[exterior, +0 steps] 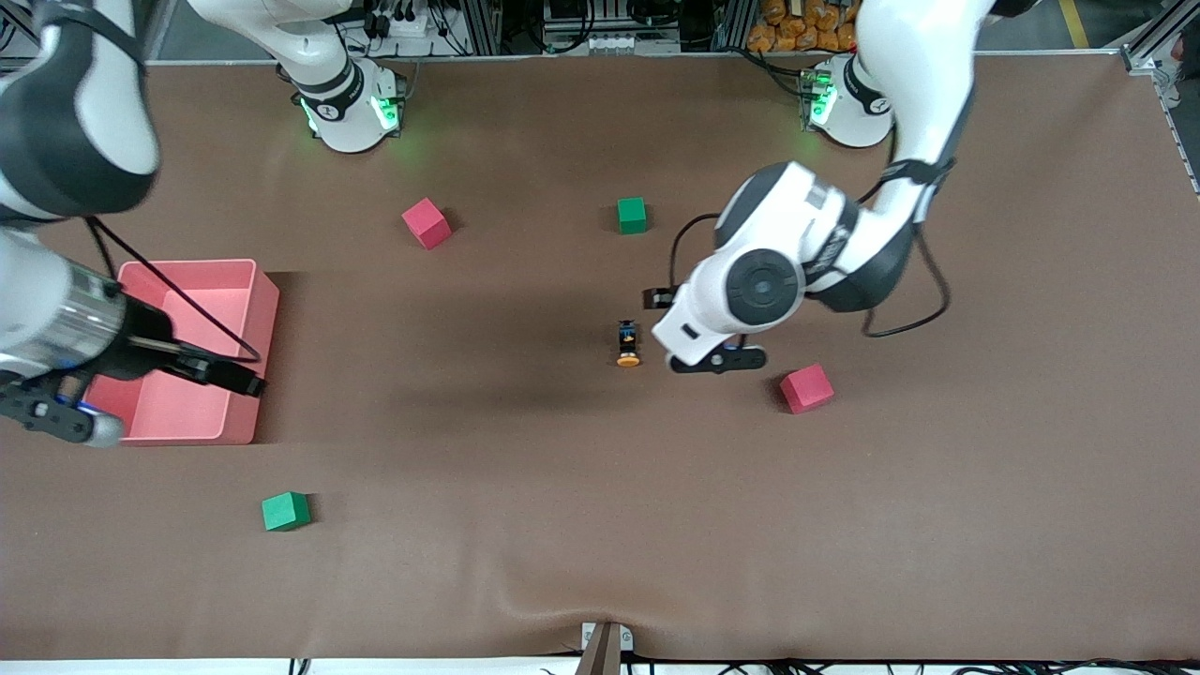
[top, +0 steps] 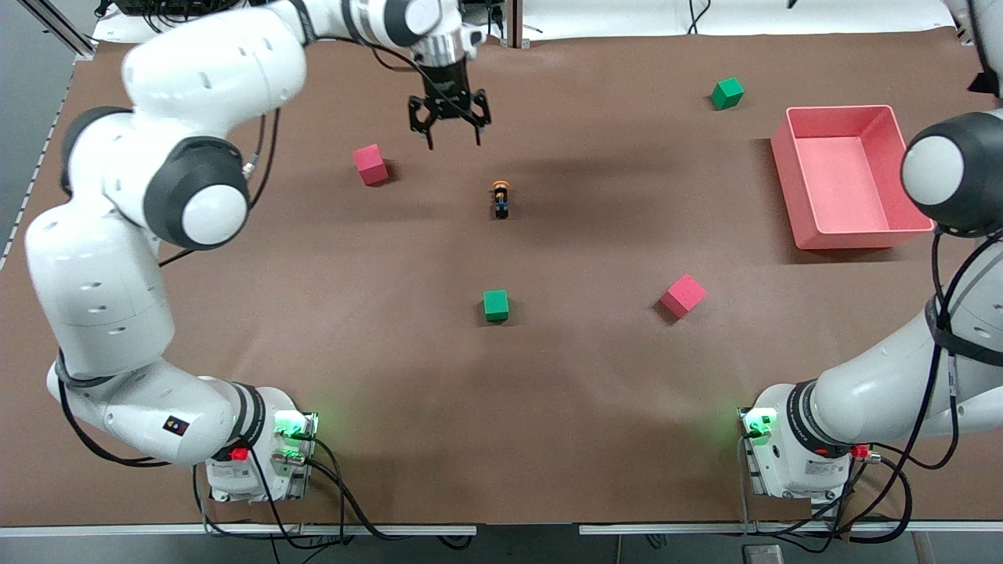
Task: Place and upright button with both arms
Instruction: 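Grasp the button with the left gripper while the right gripper retracts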
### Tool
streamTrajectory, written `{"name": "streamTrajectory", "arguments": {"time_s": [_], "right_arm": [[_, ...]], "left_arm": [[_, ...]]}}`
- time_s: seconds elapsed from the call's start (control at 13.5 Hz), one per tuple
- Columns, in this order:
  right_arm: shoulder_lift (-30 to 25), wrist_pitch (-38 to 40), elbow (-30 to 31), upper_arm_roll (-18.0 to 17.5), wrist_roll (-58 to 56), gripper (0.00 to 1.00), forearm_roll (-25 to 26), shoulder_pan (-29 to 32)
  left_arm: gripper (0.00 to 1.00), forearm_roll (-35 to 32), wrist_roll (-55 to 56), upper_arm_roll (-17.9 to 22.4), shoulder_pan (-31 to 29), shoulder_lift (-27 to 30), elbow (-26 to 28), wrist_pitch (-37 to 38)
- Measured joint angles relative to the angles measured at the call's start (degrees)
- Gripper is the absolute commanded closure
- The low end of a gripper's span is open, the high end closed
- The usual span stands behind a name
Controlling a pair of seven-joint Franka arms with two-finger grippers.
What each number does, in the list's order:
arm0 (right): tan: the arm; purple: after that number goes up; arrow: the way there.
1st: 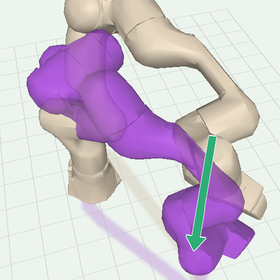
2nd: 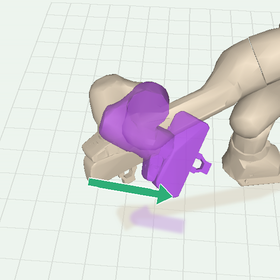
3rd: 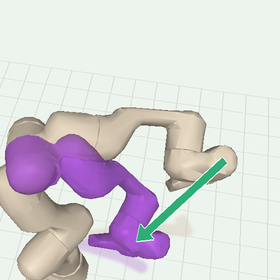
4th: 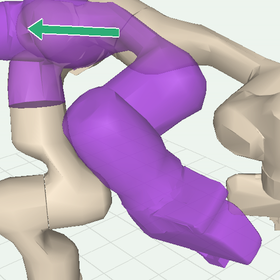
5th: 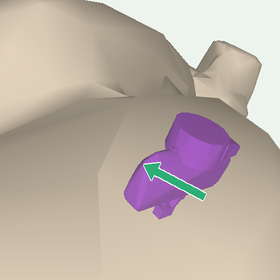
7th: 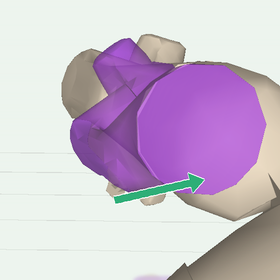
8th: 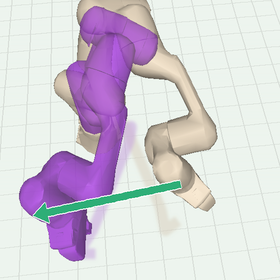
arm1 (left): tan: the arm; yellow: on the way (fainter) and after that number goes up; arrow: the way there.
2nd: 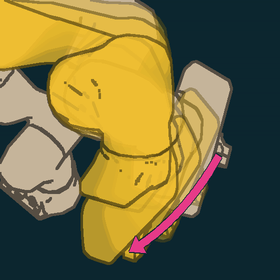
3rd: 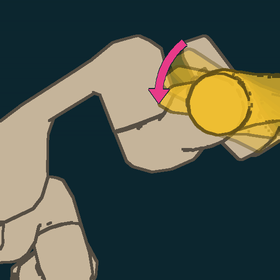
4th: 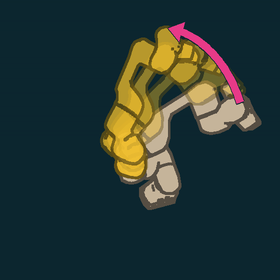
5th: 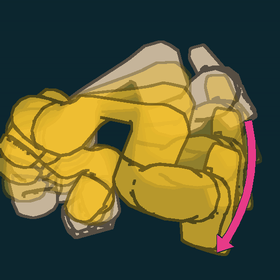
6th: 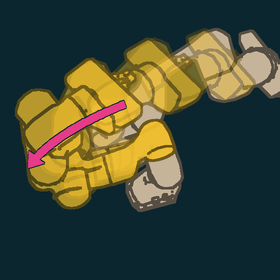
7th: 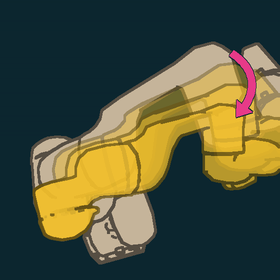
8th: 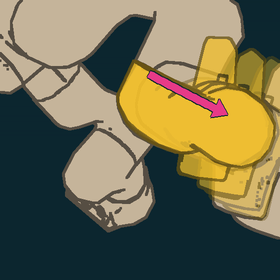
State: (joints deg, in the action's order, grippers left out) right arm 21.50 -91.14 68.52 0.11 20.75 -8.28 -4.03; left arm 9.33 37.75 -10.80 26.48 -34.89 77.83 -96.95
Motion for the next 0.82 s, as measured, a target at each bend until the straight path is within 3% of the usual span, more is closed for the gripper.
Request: {"name": "streamTrajectory", "arguments": {"time_s": [0.45,0.59,0.82], "right_arm": [[-8.2,10.7,-1.7,-0.7,-5.9,0.0,1.1,4.6],[-13.0,10.1,2.7,-1.3,-5.8,0.0,3.0,4.3],[-21.2,4.7,15.0,-1.8,-5.8,0.0,4.2,4.3]], "left_arm": [[0.0,0.0,0.8,0.2,1.2,-7.6,-2.0,-4.4],[0.0,0.2,0.9,-0.1,1.4,-9.8,-3.0,-6.5],[0.0,2.6,1.0,-0.2,2.1,-12.7,-3.5,-9.8]]}}
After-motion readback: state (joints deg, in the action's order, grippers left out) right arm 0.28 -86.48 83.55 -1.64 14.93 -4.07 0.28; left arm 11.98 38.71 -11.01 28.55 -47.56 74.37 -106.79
